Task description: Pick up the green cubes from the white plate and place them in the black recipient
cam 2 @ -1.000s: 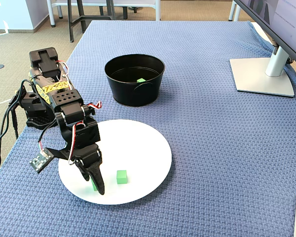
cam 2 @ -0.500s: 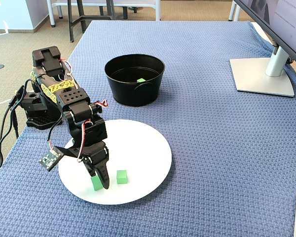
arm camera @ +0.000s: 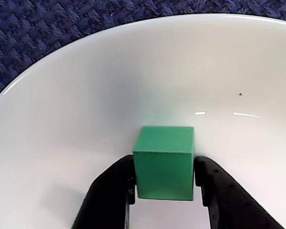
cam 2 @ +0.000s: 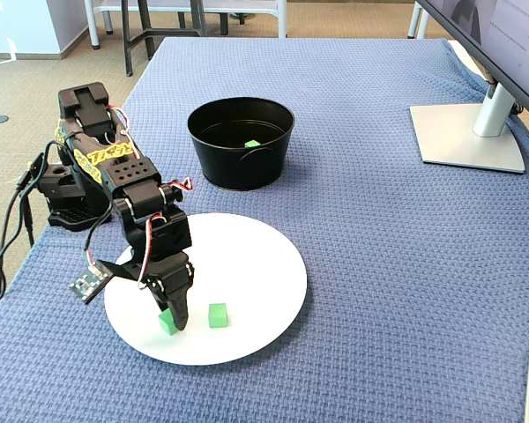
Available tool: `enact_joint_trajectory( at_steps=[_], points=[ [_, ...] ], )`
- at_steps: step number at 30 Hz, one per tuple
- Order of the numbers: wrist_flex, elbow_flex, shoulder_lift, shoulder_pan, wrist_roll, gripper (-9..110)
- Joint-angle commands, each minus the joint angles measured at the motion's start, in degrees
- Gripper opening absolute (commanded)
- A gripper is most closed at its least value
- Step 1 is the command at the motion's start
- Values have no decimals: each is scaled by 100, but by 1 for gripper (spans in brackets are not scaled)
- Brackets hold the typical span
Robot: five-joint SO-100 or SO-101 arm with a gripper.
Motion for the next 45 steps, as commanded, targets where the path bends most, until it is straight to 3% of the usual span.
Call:
enact_joint_trajectory(
  at_steps=[1, 12, 18, 31, 39, 45],
  points=[
    [-79, -185, 545, 9, 62, 0],
    [853, -826, 1521, -299, 589, 0],
    [1187, -220, 2883, -949, 1107, 0],
    [571, 2733, 5581, -4588, 1740, 0],
    [220, 3059, 5994, -6838, 2303, 0],
    [360, 2733, 5607, -7910, 2804, 0]
  ],
)
